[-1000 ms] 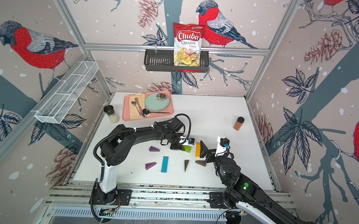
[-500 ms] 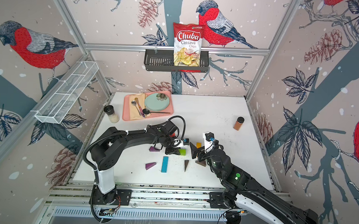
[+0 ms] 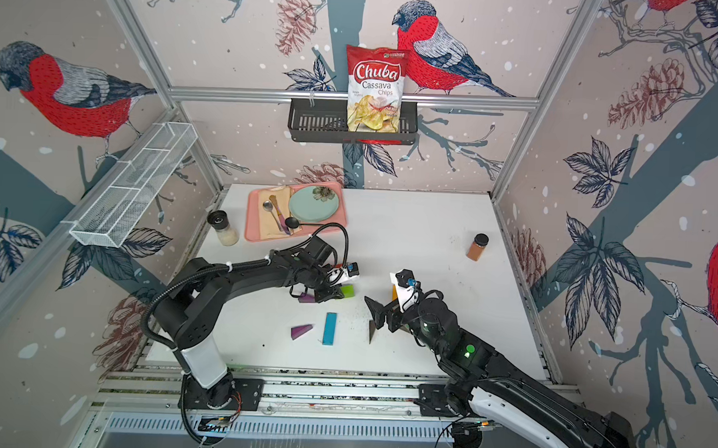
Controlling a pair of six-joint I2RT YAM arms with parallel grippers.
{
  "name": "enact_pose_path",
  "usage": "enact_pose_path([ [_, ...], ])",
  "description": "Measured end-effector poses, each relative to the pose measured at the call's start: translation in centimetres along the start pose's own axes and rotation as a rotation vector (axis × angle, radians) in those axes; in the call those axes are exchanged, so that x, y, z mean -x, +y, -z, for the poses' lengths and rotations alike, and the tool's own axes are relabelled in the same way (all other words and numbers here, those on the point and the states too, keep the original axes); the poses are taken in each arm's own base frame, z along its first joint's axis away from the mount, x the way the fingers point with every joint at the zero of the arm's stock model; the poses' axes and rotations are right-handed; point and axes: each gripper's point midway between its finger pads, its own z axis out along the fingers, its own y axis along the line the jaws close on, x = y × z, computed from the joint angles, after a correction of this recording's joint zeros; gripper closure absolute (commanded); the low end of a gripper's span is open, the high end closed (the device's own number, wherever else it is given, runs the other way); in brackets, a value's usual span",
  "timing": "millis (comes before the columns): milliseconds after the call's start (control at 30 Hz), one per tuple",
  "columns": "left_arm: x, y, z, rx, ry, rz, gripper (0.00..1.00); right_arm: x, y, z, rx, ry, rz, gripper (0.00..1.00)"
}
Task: Assemble a small pinwheel with building blocks
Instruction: Place the building block at the center of the board.
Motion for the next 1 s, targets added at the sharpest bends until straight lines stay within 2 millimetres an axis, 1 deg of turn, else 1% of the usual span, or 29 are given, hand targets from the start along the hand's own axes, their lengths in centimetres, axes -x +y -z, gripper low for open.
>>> enact_pose_path([
  [167,-0.6,1.0,-0.6,0.019,0.029,0.014,0.79,0.2,0.1,0.2,0.007,-0.018,-0.003,0.01],
  [400,-0.4,2.3,-0.7,0.054,0.03,0.022,0.77,0.1,0.0,0.1,0.006,-0.015,-0.002,0.01],
  [533,-0.3,2.9,-0.7,0.068,0.029,0.027,0.7,0.1,-0.1,0.1,0.002,-0.015,-0.003,0.0],
  [700,-0.3,3.0,-0.8,0.072,0.032,0.027,0.57,0.1,-0.1,0.1,0.001,-0.015,-0.003,0.0],
  [1000,-0.3,3.2,-0.7,0.085,0.036,0.021,0.46,0.0,-0.1,0.1,0.001,-0.014,-0.003,0.01],
])
